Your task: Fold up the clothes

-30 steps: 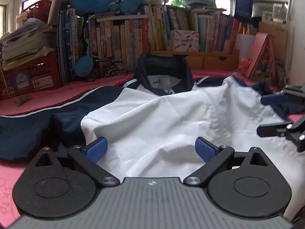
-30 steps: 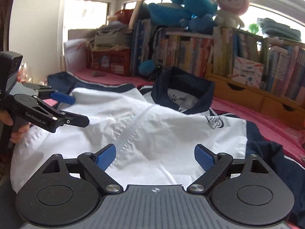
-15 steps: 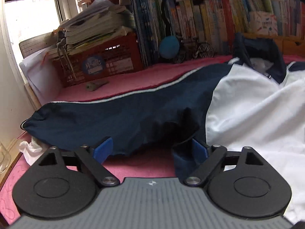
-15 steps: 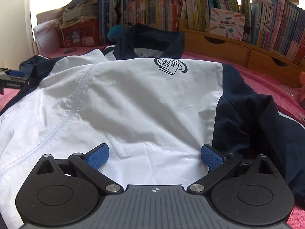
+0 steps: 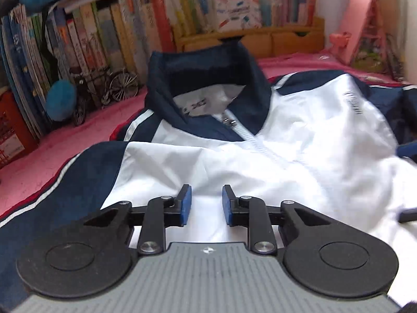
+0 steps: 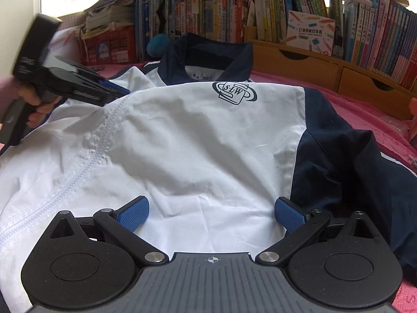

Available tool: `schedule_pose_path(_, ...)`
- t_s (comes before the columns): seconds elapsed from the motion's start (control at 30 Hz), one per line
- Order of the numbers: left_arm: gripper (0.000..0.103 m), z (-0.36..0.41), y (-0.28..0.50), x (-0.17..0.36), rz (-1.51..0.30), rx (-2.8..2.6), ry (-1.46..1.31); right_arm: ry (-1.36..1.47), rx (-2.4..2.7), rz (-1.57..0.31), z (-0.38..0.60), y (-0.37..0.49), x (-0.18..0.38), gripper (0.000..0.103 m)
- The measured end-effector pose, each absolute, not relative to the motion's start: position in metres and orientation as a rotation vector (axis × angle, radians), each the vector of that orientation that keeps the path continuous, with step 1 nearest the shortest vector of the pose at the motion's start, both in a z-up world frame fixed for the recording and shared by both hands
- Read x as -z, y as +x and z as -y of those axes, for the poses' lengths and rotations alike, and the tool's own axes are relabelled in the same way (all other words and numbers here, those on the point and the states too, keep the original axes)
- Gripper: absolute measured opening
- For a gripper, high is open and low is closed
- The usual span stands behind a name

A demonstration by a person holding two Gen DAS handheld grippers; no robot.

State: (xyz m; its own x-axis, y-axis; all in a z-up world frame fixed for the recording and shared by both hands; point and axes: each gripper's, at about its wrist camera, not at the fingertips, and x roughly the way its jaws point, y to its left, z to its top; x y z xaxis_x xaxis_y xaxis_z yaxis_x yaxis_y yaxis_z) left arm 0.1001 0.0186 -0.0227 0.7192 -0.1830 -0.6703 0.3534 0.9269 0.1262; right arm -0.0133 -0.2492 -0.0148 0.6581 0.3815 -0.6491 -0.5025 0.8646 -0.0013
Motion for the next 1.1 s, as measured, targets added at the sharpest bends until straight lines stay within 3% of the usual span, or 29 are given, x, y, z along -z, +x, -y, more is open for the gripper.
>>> schedule_pose_path(0.2, 0.022, -0.040, 0.180, 0.028, -0.720, 0.019, 0.210, -0.193, -0.506, -0.674, 0.249, -0.017, 0.010, 0.103)
schedule_pose_path(0.27, 0.023, -0.057, 0.178, 0.014, -0.676, 0.088, 0.134, -0.202, -0.520, -0.644, 0.251, -0.023, 0.001, 0.096)
schedule_pose_path(0.33, 0.042, -0.071, 0.171, 0.001, -0.614, 0.172, 0.104, -0.202, -0.523, -0.597, 0.254, -0.002, -0.018, 0.097)
schedule_pose_path(0.4, 0.079, -0.084, 0.160, -0.011, -0.535, 0.271, 0.122, -0.201, -0.525, -0.549, 0.258, 0.020, -0.038, 0.103)
schedule_pose_path(0.53, 0.087, -0.091, 0.167, -0.006, -0.564, 0.353, 0.242, -0.214, -0.522, -0.497, 0.258, 0.077, -0.065, 0.103)
schedule_pose_path(0.6, 0.100, -0.090, 0.180, 0.009, -0.618, 0.351, 0.276, -0.260, -0.530, -0.552, 0.238, 0.120, -0.051, 0.103)
schedule_pose_path(0.73, 0.101, -0.090, 0.198, 0.031, -0.703, 0.414, 0.253, -0.274, -0.544, -0.620, 0.214, 0.161, -0.029, 0.103)
schedule_pose_path(0.77, 0.098, -0.092, 0.202, 0.035, -0.709, 0.425, 0.232, -0.270, -0.547, -0.633, 0.209, 0.168, -0.024, 0.103)
schedule_pose_path(0.83, 0.072, -0.096, 0.204, 0.038, -0.706, 0.450, 0.173, -0.262, -0.553, -0.659, 0.199, 0.180, -0.015, 0.101)
schedule_pose_path(0.87, 0.040, -0.099, 0.203, 0.037, -0.682, 0.437, 0.156, -0.258, -0.556, -0.672, 0.194, 0.187, -0.010, 0.095)
schedule_pose_path(0.9, 0.018, -0.098, 0.197, 0.037, -0.670, 0.429, 0.160, -0.254, -0.559, -0.685, 0.189, 0.193, -0.006, 0.068)
schedule_pose_path(0.93, 0.013, -0.098, 0.192, 0.037, -0.658, 0.422, 0.165, -0.251, -0.562, -0.699, 0.184, 0.199, -0.001, 0.052)
schedule_pose_path(0.97, 0.009, -0.097, 0.189, 0.035, -0.646, 0.409, 0.172, -0.247, -0.564, -0.712, 0.179, 0.206, 0.004, 0.026)
schedule_pose_path(1.1, 0.007, -0.094, 0.202, 0.031, -0.624, 0.358, 0.204, -0.289, -0.510, -0.659, 0.159, 0.219, 0.000, 0.013)
